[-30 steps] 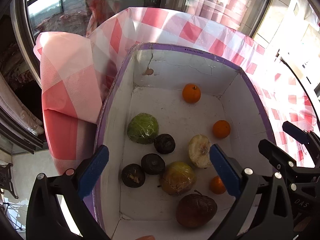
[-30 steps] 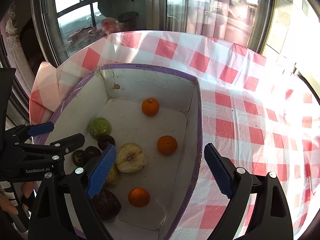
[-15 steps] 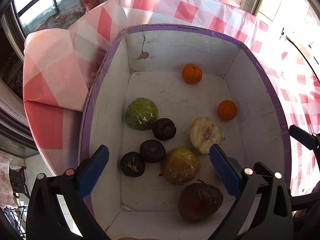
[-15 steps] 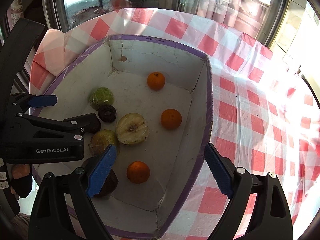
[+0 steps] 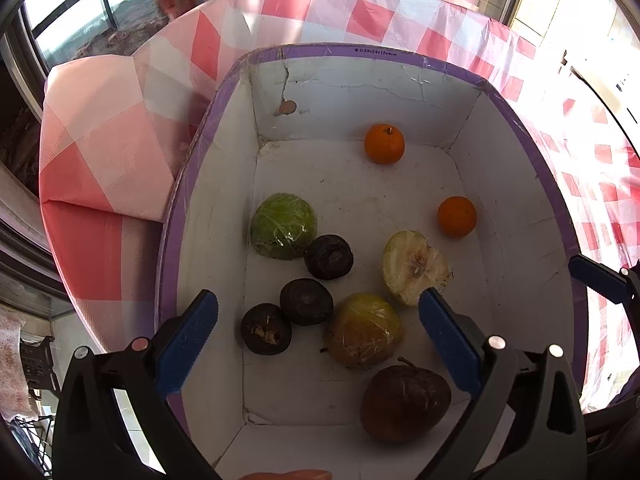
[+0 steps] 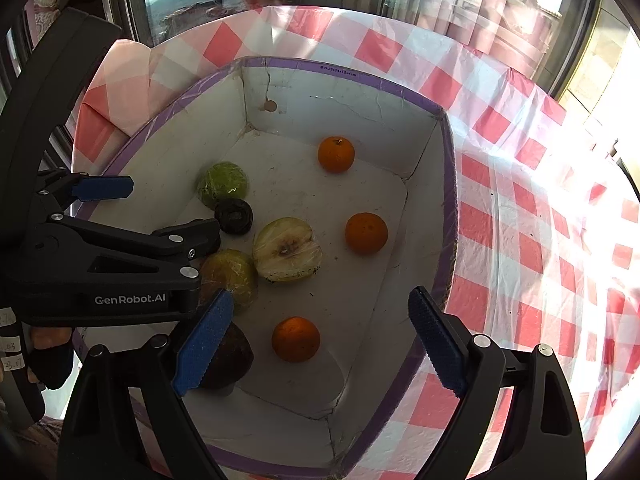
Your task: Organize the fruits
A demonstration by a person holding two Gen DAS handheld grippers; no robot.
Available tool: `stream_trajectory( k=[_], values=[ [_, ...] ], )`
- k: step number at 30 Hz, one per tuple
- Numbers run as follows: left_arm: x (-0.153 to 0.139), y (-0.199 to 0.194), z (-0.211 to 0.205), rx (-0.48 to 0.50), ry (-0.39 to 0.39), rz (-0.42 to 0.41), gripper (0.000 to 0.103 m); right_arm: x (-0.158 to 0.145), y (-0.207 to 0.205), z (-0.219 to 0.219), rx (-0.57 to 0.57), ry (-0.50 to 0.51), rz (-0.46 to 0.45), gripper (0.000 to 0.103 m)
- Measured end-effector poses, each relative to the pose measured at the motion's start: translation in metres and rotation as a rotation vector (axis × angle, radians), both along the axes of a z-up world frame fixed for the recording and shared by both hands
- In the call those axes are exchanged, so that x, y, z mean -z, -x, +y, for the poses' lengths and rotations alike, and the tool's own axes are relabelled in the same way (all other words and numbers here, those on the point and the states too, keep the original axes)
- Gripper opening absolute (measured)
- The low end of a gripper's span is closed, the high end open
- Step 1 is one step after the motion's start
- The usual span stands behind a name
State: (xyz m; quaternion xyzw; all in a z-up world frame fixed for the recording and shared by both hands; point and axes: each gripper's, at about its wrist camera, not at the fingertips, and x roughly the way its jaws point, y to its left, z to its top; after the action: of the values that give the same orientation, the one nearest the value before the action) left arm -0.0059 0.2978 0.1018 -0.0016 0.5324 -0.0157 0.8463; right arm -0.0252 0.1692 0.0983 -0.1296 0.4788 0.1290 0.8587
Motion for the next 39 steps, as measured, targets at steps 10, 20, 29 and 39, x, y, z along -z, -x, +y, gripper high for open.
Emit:
stream_trajectory(
  k=[10,20,29,39],
  values=[
    [0.0,0.003,0.001,0.007,0.026,0.004,0.1,0.005,0.001,0.006,-0.03,-0.033,0.041,0.086],
    [0.0,0.004,0.0,0.011,0.024,0.001,0.1,0.011,0.001,0.009,-0.037,-0.043,0.079,0.086],
    [0.0,0.004,0.0,0.013,0.023,0.002,0.1,0.013,0.0,0.008,-0.038,-0.046,0.093,0.086],
    [0.0,0.004,0.0,0.015,0.023,0.002,0.1,0.013,0.0,0.008,-0.047,-0.048,0.096,0.086]
  ],
)
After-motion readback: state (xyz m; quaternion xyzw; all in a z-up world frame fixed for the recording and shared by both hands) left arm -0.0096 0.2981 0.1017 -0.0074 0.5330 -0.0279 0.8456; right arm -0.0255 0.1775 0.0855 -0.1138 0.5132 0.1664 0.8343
